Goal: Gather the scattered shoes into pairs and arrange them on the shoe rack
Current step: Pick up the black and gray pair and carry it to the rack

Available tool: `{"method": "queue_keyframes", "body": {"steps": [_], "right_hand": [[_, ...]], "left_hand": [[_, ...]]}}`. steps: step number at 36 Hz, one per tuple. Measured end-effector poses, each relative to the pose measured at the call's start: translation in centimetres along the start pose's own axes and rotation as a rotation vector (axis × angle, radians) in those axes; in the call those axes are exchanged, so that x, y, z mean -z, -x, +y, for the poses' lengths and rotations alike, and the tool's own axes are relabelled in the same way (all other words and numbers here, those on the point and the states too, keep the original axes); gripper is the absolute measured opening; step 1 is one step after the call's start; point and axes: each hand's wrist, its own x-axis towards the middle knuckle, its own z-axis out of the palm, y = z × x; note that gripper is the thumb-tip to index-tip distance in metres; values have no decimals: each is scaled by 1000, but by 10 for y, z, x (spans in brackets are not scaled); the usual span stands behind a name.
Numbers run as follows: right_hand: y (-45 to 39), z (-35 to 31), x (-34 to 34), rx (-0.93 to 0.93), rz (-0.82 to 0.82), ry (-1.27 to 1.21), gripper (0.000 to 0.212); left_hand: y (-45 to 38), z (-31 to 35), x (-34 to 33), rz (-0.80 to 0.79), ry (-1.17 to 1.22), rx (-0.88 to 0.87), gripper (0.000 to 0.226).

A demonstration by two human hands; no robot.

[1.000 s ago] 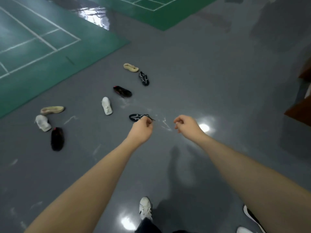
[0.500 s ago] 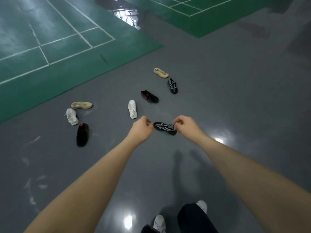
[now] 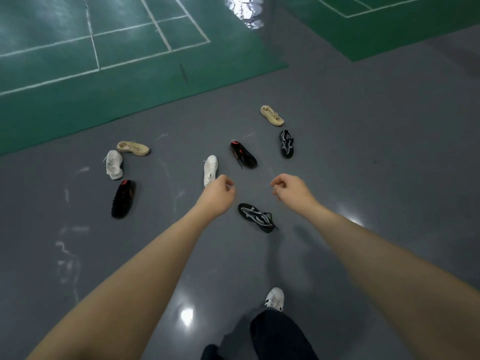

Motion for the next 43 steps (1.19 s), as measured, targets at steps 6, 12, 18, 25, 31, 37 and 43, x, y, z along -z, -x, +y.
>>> {"method": "queue_keyframes", "body": {"steps": [6,12,18,25,31,37,43], "right_hand": [[-64,11,31,21,-61,77,18],[-110,23,32,6,-137,132,23],[-164,30,23,-15,-170,191,24],[-221,33,8,-20,-211,202,22],[-280,40,-17,-47,-243,184,22],[-329,67,-49,-87,-307,166,19],[-373,120,-88,-121,-383,192,19]], "left_hand": [[-56,27,-11,42,40,55,29],[-98,34,-24,48,126,111,26],[-148,26,-28,43,162,164,25],[-201,3,-26,25,176,224,25],[-250,-18,-33,14,208,287,24],[-295,-41,-54,9,249,318,22],[-341,-84,-99,-18,193,356,25]]}}
